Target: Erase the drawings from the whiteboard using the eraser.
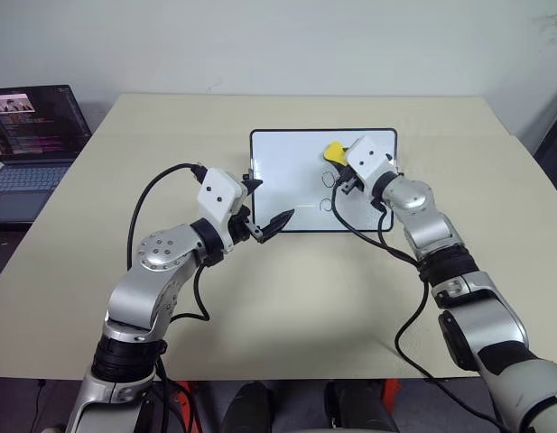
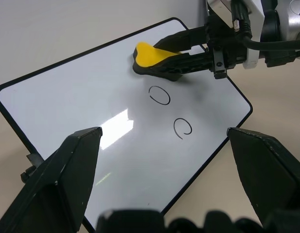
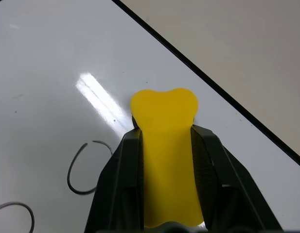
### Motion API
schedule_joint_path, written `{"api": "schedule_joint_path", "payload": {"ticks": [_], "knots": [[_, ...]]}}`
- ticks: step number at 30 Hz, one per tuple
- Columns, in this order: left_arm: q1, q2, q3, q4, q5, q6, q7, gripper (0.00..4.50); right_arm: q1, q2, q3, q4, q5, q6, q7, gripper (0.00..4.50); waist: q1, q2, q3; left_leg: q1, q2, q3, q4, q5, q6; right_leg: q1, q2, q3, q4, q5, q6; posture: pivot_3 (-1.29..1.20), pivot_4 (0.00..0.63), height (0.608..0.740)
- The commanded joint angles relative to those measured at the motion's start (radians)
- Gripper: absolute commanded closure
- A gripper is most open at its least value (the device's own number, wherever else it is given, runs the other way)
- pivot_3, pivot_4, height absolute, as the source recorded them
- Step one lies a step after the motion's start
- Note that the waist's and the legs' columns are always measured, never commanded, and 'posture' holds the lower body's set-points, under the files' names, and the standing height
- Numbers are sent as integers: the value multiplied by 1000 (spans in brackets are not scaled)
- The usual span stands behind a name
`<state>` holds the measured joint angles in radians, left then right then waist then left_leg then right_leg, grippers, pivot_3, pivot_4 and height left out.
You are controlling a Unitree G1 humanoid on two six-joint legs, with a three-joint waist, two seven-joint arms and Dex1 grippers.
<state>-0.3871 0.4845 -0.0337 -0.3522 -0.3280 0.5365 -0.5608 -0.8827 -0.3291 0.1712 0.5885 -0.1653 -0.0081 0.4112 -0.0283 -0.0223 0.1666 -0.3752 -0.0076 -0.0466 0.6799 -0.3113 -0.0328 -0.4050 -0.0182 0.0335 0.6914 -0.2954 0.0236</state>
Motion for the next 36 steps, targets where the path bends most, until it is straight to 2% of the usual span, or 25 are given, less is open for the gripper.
{"api": "schedule_joint_path", "payload": {"ticks": [1, 15, 24, 36], "knots": [[-7, 2, 8, -31, 1, -20, -6, 0, 27, -17, -61, -55, 45, 75, 7, 3398, 0, 0, 0, 0, 0, 0, 0, 0, 0, 0, 0, 0, 0, 0, 0, 0, 150, 740], [21, 21, 24, -68, -11, -2, -17, 0, 174, -28, -109, -548, 155, 442, 64, 3398, -1, 0, 0, -6, 0, -1, -2, 0, 0, -4, 0, -1, -5, 0, 0, 0, 150, 740], [-1, 28, 22, -56, -12, 6, -23, 0, 225, -23, -131, -625, 168, 522, 28, 3398, -1, 0, 0, -6, 0, -1, -2, 0, 0, -4, 0, -2, -5, 0, 0, 0, 150, 740], [-16, 36, 24, -45, -12, 10, -26, 0, 225, -25, -141, -615, 168, 520, 3, 3398, -2, 0, 0, -6, 0, -1, -2, 0, 0, -4, 0, -1, -5, 0, 0, 0, 150, 740]]}}
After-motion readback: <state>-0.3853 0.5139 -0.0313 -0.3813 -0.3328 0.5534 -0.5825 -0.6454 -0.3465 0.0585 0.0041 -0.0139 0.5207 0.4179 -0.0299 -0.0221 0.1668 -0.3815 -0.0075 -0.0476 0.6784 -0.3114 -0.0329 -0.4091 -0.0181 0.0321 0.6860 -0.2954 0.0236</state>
